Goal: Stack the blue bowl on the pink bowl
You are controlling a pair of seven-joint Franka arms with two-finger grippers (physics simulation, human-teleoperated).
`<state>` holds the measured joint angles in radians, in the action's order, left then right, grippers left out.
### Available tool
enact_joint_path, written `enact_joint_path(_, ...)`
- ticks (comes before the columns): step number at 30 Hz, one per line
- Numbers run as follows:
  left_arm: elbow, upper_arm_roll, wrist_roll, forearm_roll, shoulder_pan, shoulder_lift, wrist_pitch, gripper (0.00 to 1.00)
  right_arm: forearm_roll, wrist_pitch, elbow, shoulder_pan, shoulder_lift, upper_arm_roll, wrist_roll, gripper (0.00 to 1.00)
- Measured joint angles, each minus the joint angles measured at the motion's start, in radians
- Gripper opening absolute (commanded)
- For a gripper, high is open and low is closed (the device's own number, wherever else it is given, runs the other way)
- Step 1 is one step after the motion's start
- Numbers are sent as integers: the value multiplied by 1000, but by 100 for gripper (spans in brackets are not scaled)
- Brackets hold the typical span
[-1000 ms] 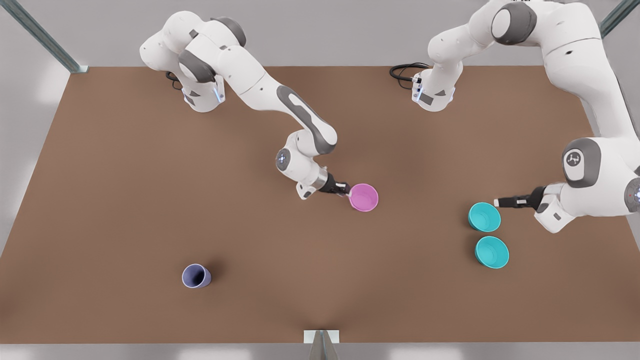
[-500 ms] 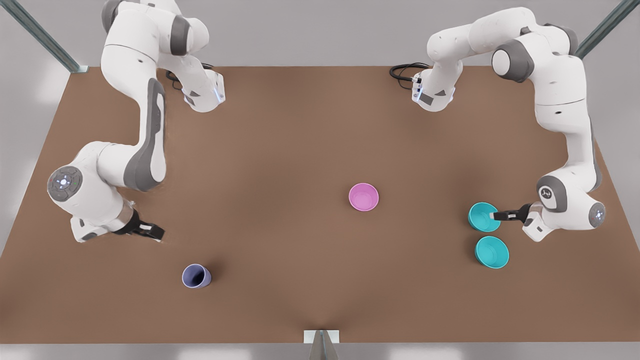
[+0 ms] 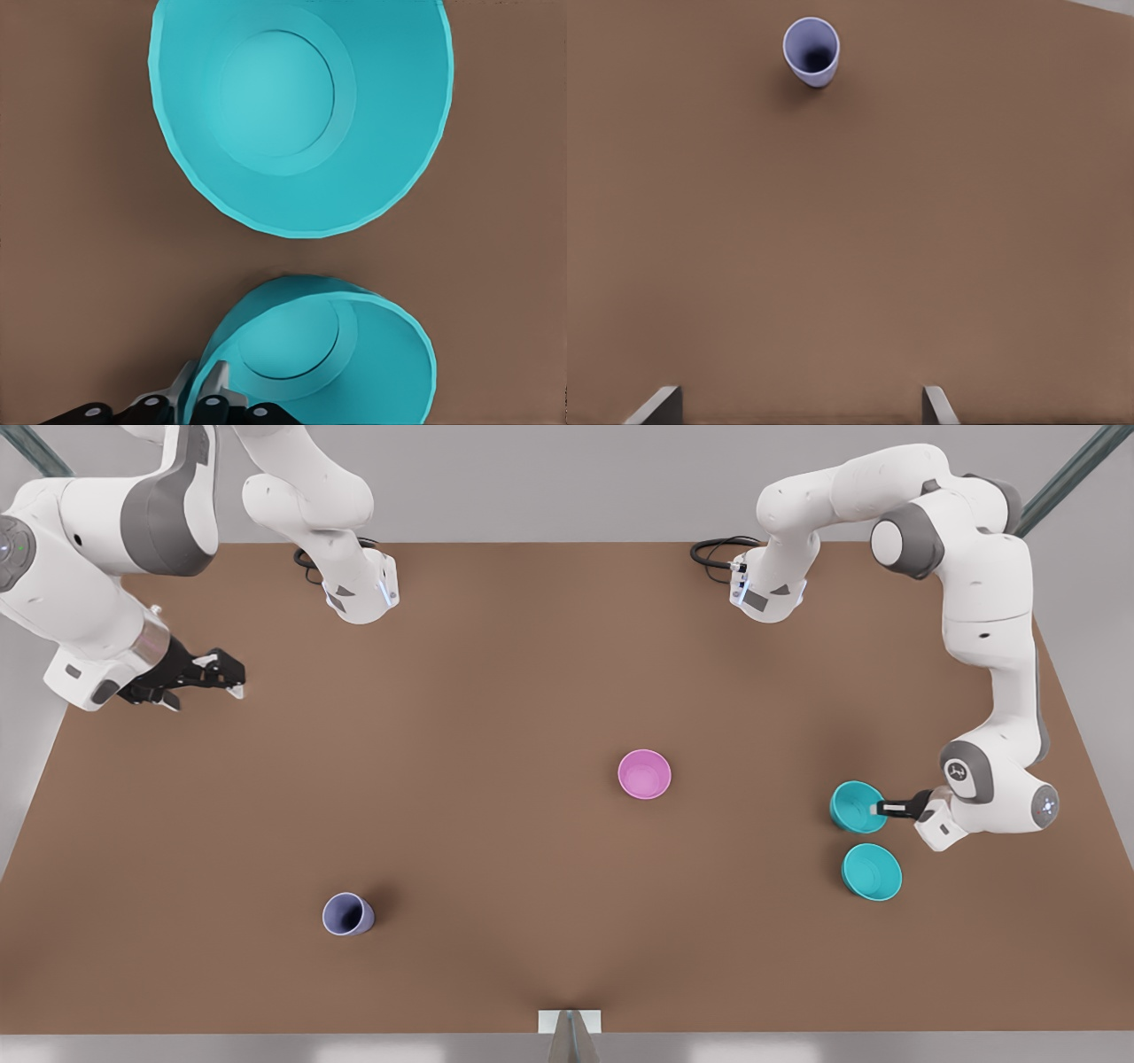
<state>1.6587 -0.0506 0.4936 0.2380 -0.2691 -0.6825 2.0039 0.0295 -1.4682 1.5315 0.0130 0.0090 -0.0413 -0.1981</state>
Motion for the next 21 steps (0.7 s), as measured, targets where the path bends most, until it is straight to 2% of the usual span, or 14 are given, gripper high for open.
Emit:
enact_joint_path(3,0,0,4,2,30,71,-43,21,24,4,-4,18,7,-7,-4,100)
enact_joint_path(7,6,12,-65,16,301,217,-141,21,36,3,-4,26,10,-8,-3,100)
enact_joint_path(9,-64,34,-113,50,403,196,-170,21,37,0,0,22,10,-5,-2,100)
enact_joint_path(12,-233,42,-219,60,630,85,-198,21,38,-4,5,12,10,-3,-1,100)
enact_joint_path(14,-274,43,-296,62,731,47,-201,21,37,-6,11,4,9,-3,0,100)
enact_joint_path(17,-254,57,-398,64,769,2,-177,21,37,-7,20,-12,6,-3,1,100)
enact_joint_path(19,-199,81,-457,48,762,21,-150,21,37,-8,22,-25,9,-3,1,100)
enact_joint_path(21,-162,154,-510,24,701,35,-122,21,37,-9,24,-38,10,-3,2,100)
